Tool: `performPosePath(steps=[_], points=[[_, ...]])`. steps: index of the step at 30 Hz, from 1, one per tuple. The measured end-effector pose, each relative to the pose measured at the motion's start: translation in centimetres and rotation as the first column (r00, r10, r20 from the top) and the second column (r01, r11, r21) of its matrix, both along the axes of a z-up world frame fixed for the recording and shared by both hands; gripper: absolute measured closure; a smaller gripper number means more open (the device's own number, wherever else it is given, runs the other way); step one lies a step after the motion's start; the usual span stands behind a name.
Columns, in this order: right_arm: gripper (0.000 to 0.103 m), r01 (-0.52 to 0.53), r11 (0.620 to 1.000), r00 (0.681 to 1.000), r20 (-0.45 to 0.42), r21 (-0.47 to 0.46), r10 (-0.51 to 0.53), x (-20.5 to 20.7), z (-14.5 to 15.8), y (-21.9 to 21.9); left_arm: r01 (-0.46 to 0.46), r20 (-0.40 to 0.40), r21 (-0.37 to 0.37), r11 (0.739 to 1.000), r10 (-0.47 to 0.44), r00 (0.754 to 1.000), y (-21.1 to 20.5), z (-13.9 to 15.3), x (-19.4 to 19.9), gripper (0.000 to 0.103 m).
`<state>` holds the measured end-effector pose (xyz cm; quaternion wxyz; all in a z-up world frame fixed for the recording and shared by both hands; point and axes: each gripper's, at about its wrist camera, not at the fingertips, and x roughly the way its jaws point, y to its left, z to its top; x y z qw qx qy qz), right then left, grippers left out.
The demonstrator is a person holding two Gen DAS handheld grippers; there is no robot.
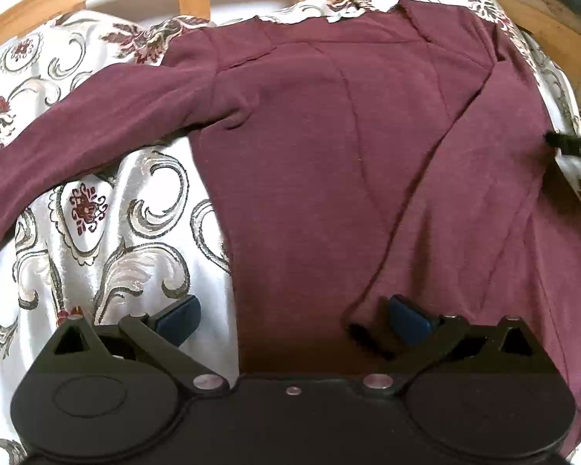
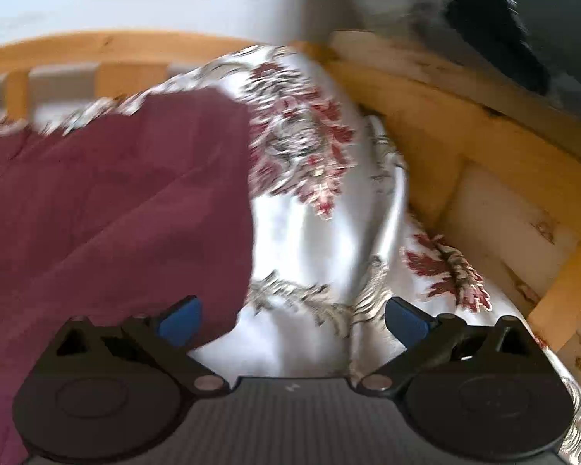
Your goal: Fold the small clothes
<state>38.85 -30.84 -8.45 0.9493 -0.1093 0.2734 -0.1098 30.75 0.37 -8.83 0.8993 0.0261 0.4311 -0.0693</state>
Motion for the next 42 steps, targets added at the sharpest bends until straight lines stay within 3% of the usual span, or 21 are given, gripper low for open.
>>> performPosePath(steps=[2,6,13,18,21,28,32,36,40,42], points=[[0.000,-0.009,0.999,1.000,0.008,-0.047,0.009,0.2,-0.6,0.0,-0.018,0.005,-0.015,1.000,0.018,1.000,0.3,0.3,0.1,0.001],[0.000,0.020,0.998,1.000,0.014,0.060,-0.021,-0.2,0.0,-0.8,-0.052,0.067,-0.032,0.998,0.054,0.996,1.1,1.9,-0.1,0.001],[0.000,0.011,0.984,0.997,0.068,0.176,-0.023,-3.9,3.3,0.0,-0.215,0.226,0.019,0.976,0.206,0.952,5.4,10.2,-0.4,0.001],[0.000,-0.066,0.959,0.993,0.108,0.275,0.037,-8.0,5.3,2.2,-0.256,0.305,0.034,0.966,0.234,0.923,11.3,16.3,-1.3,0.001],[0.000,-0.118,0.945,0.988,0.134,0.306,0.080,-10.8,6.6,4.0,-0.300,0.347,0.091,0.949,0.253,0.903,15.9,18.3,-2.6,0.001],[0.000,-0.204,0.910,0.977,0.132,0.362,0.167,-16.1,7.4,7.4,-0.328,0.288,0.223,0.918,0.259,0.922,25.4,16.9,-4.7,0.001],[0.000,-0.214,0.922,0.977,0.084,0.324,0.197,-16.2,6.5,8.7,-0.286,0.225,0.245,0.926,0.232,0.946,27.5,15.2,-5.3,0.003],[0.000,-0.183,0.940,0.983,0.050,0.289,0.177,-15.7,5.7,9.1,-0.298,0.174,0.260,0.918,0.259,0.950,28.4,13.8,-4.2,0.015],[0.000,-0.199,0.915,0.980,0.078,0.350,0.183,-16.1,6.1,8.4,-0.281,0.127,0.298,0.912,0.253,0.959,28.6,12.7,-3.0,0.027],[0.000,-0.200,0.915,0.980,0.094,0.350,0.178,-16.4,6.3,8.1,-0.270,0.085,0.319,0.909,0.256,0.963,28.5,12.2,-2.3,0.045]])
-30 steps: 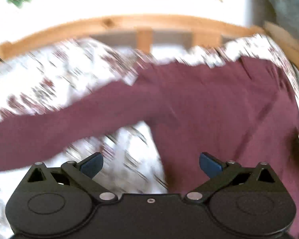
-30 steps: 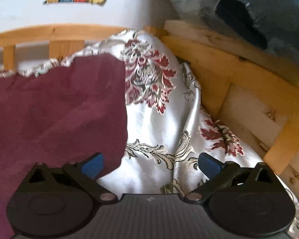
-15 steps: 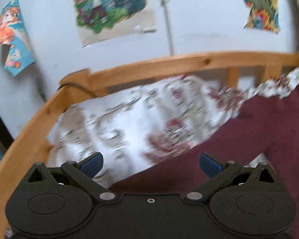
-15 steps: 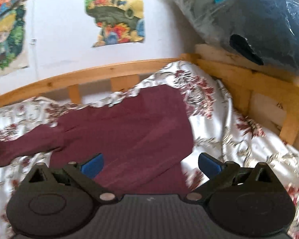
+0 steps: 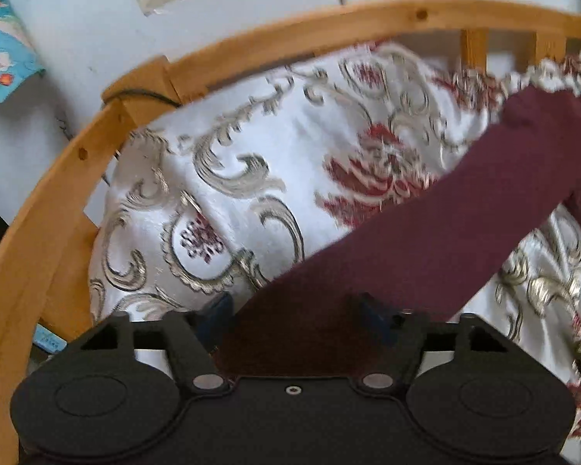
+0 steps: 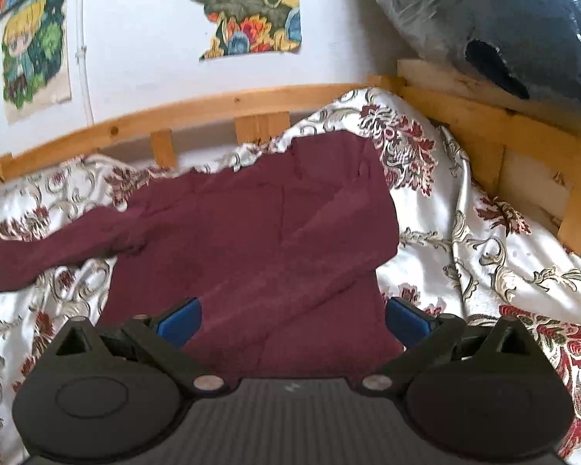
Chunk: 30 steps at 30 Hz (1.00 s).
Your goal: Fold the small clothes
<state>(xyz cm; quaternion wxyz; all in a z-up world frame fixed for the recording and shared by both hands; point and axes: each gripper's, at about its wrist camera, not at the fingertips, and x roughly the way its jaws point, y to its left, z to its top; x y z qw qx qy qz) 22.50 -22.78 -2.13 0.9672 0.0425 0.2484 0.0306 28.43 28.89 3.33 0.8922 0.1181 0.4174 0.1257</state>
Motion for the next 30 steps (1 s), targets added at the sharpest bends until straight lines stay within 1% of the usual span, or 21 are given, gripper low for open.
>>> performPosePath(steps=[1,2,4,5,7,10,11,13,16,19,21,23,25,27,30], points=[[0.000,0.004,1.000,1.000,0.005,-0.001,-0.004,-0.1,0.1,-0.2,-0.017,-0.015,0.015,1.000,0.017,1.000,0.0,-0.2,0.4,0.053],[0.000,0.005,1.000,1.000,0.008,0.005,-0.005,-0.1,0.1,-0.4,-0.036,-0.022,0.026,0.999,0.037,0.999,-0.1,-0.3,0.6,0.065],[0.000,-0.001,0.999,1.000,0.012,0.047,0.000,-0.2,0.1,-1.0,-0.050,-0.018,0.029,0.998,0.050,0.999,-0.6,0.0,0.7,0.077],[0.000,-0.009,0.996,1.000,0.012,0.091,0.008,-0.2,0.1,-1.5,-0.045,-0.012,0.037,0.998,0.045,0.999,-1.0,0.1,0.7,0.091],[0.000,-0.018,0.985,1.000,0.010,0.173,0.017,-0.1,0.2,-2.3,-0.021,-0.009,0.076,0.997,0.022,1.000,-2.2,0.6,0.6,0.095],[0.000,-0.018,0.965,1.000,0.008,0.263,0.016,0.0,0.2,-3.1,0.007,-0.022,0.136,0.991,-0.004,1.000,-3.9,1.4,0.6,0.097],[0.000,-0.016,0.960,1.000,0.006,0.278,0.015,0.0,0.2,-3.5,0.011,-0.024,0.139,0.990,-0.007,1.000,-4.3,1.9,0.5,0.098],[0.000,-0.009,0.956,1.000,0.003,0.292,0.009,-0.1,0.3,-3.9,0.015,-0.020,0.104,0.995,-0.013,1.000,-5.2,3.2,0.2,0.099],[0.000,-0.012,0.954,1.000,0.003,0.298,0.011,-0.2,0.3,-4.1,0.062,0.034,0.047,0.997,-0.064,0.997,-7.8,6.1,-0.7,0.099],[0.000,-0.030,0.952,1.000,0.008,0.306,0.029,-0.4,0.3,-4.1,0.139,0.082,0.058,0.989,-0.143,0.986,-11.8,8.9,-1.1,0.099],[0.000,-0.037,0.952,0.999,0.011,0.305,0.036,-0.3,0.4,-4.1,0.200,0.105,0.060,0.978,-0.205,0.973,-15.1,10.6,-1.2,0.099],[0.000,-0.045,0.950,0.999,0.013,0.309,0.044,-0.3,0.4,-4.2,0.271,0.118,0.047,0.962,-0.274,0.954,-18.6,12.1,-1.3,0.099],[0.000,-0.048,0.949,0.999,0.014,0.310,0.046,-0.4,0.5,-4.2,0.341,0.128,0.041,0.939,-0.344,0.930,-22.4,13.1,-1.5,0.099],[0.000,-0.045,0.950,0.999,0.013,0.309,0.044,-0.4,0.5,-4.5,0.399,0.137,0.035,0.916,-0.400,0.906,-25.9,13.4,-1.8,0.099],[0.000,-0.024,0.950,1.000,0.001,0.310,0.025,-0.4,0.5,-5.3,0.471,0.142,-0.016,0.882,-0.464,0.874,-31.3,13.0,-1.7,0.099]])
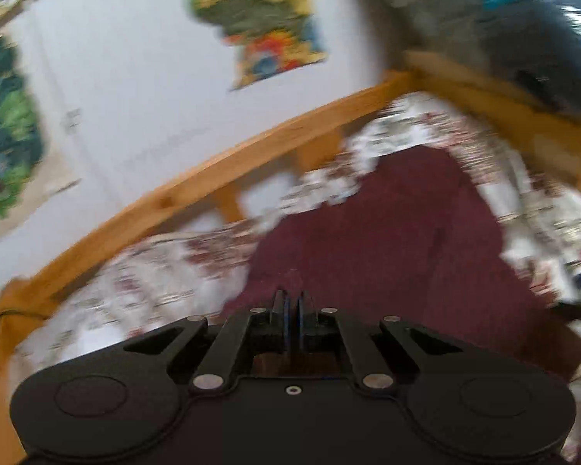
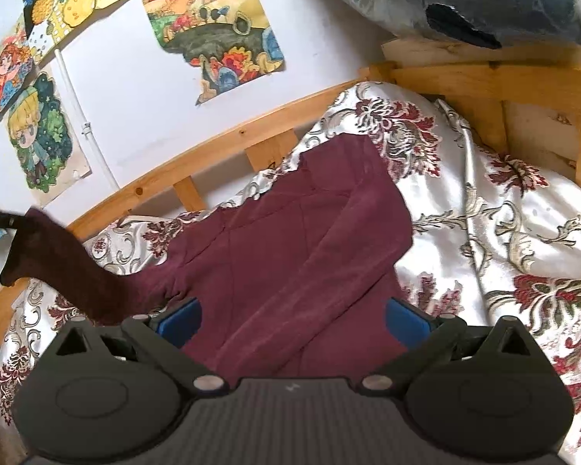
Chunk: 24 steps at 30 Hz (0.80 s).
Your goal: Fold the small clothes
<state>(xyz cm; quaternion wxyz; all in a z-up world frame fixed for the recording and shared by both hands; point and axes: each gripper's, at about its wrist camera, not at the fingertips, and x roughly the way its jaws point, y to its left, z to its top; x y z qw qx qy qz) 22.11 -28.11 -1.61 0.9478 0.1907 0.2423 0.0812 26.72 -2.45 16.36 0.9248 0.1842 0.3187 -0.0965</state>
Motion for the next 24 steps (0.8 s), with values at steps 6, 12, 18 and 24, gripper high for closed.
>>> performPosePath(steps=[6,12,18,24], points=[[0.000,0.108,0.991,0.994,-0.035,0.075,-0.106,0.1,-0.6,-3.8,0.118,-0.056,-0.098,0.988,-0.123,0.991,-9.3,-4.7,1.0,0.099],[0.000,0.276,0.945,0.960,-0.106,0.178,-0.261,0.4,-2.0,-8.7,0.148,-0.114,-0.199,0.969,-0.173,0.978,-14.3,-11.2,1.2,0.099],[0.000,0.370,0.900,0.927,-0.158,0.232,-0.341,0.3,-3.4,-11.0,0.135,-0.231,-0.340,0.931,-0.221,0.947,-14.6,-16.4,1.3,0.086],[0.000,0.319,0.941,0.940,-0.165,0.117,-0.298,1.5,-3.5,-8.7,0.081,-0.221,-0.462,0.883,-0.204,0.954,-10.1,-15.7,0.9,0.030]])
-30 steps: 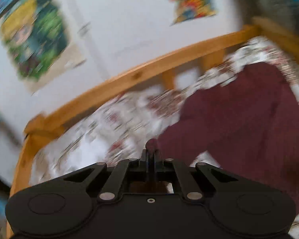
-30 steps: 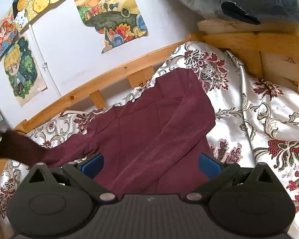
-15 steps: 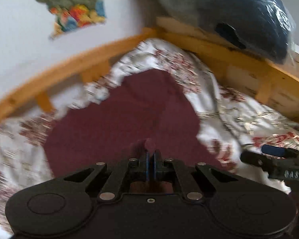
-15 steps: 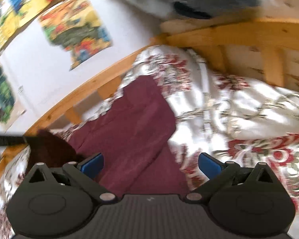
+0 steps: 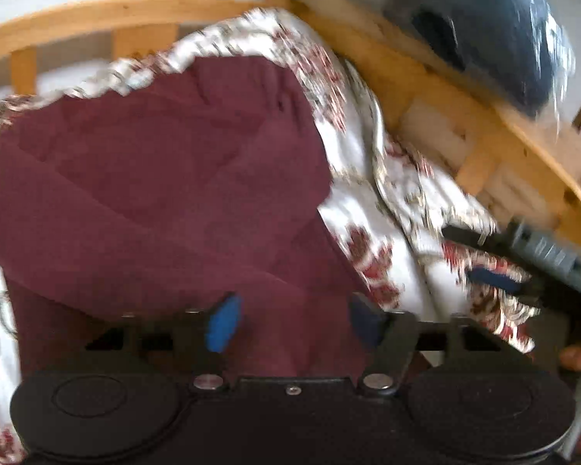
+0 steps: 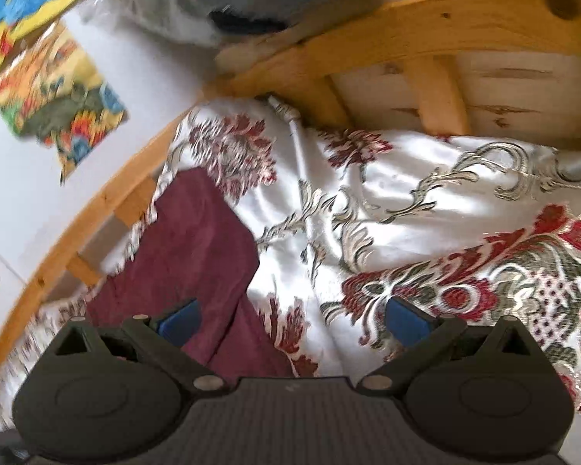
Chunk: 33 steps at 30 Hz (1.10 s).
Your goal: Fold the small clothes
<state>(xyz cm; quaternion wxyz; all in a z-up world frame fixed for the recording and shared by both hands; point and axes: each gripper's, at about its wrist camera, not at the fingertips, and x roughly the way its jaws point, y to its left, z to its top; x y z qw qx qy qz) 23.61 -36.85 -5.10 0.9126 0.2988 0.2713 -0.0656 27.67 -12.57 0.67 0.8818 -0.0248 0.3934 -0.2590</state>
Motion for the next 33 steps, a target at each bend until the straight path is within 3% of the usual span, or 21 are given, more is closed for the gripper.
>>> performPosePath(steps=[3,7,11,14,17,19,24,27,29,32,33], points=[[0.000,-0.082,0.994,0.996,-0.028,-0.075,0.081,0.7,-0.1,2.0,-0.036,0.032,-0.032,0.999,0.037,0.999,3.6,1.6,0.1,0.017],[0.000,-0.198,0.964,0.980,-0.061,-0.180,0.190,1.7,-0.4,5.3,-0.173,0.081,0.016,0.985,0.171,0.982,9.3,2.3,1.1,0.013],[0.000,-0.280,0.930,0.959,-0.022,-0.238,0.283,2.2,-0.4,7.9,-0.349,0.105,0.100,0.932,0.339,0.935,14.5,0.3,3.5,0.012],[0.000,-0.327,0.904,0.935,0.042,-0.274,0.351,3.3,0.0,9.6,-0.445,0.058,0.062,0.893,0.442,0.895,18.2,-1.6,5.1,0.013],[0.000,-0.346,0.898,0.921,0.085,-0.273,0.381,4.9,0.3,10.8,-0.499,-0.008,-0.035,0.866,0.499,0.866,21.0,-2.9,6.6,0.019],[0.000,-0.379,0.885,0.902,0.106,-0.271,0.419,6.7,0.7,12.1,-0.507,-0.056,-0.111,0.855,0.504,0.862,22.2,-3.5,7.9,0.023],[0.001,-0.496,0.805,0.821,0.126,-0.326,0.556,13.0,2.4,17.0,-0.508,-0.174,-0.226,0.831,0.479,0.860,23.1,-6.4,10.8,0.049],[0.011,-0.580,0.741,0.751,0.130,-0.338,0.647,17.6,3.5,21.1,-0.520,-0.240,-0.279,0.807,0.466,0.852,23.2,-8.4,11.6,0.065],[0.021,-0.634,0.688,0.703,0.107,-0.351,0.703,21.0,4.2,24.2,-0.535,-0.254,-0.299,0.790,0.475,0.843,23.5,-9.1,11.7,0.068],[0.025,-0.703,0.613,0.635,0.070,-0.361,0.769,25.4,4.7,28.6,-0.545,-0.266,-0.344,0.765,0.477,0.838,24.0,-9.3,11.7,0.068],[0.025,-0.721,0.593,0.620,0.049,-0.357,0.783,26.8,4.5,30.0,-0.546,-0.261,-0.350,0.762,0.481,0.837,24.2,-9.2,11.6,0.064]])
